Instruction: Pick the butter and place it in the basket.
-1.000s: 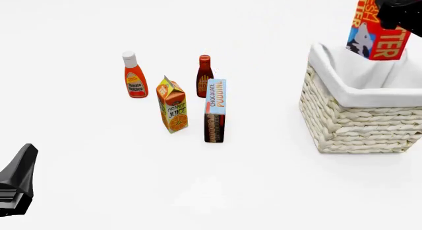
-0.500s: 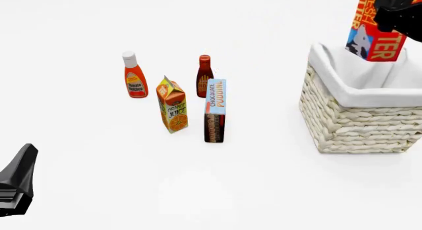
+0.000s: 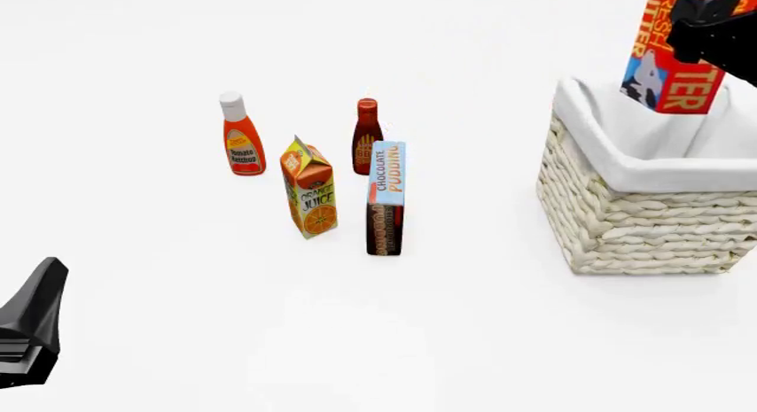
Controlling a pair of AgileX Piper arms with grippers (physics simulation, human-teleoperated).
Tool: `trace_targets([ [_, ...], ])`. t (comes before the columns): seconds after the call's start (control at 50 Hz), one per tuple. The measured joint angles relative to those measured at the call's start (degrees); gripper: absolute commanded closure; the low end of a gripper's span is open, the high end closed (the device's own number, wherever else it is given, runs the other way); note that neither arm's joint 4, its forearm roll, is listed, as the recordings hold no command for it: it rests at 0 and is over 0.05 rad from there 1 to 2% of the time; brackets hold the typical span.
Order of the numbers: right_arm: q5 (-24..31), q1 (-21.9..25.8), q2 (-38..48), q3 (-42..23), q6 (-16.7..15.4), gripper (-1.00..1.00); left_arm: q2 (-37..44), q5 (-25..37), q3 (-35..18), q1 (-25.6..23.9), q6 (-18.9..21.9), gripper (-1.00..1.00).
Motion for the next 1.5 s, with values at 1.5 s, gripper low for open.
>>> trace_targets([
  [1.5,-5.8,-4.6,6.2,1.4,1.4,1.0,0.0,0.0,0.0,0.0,0.0,-1.0],
])
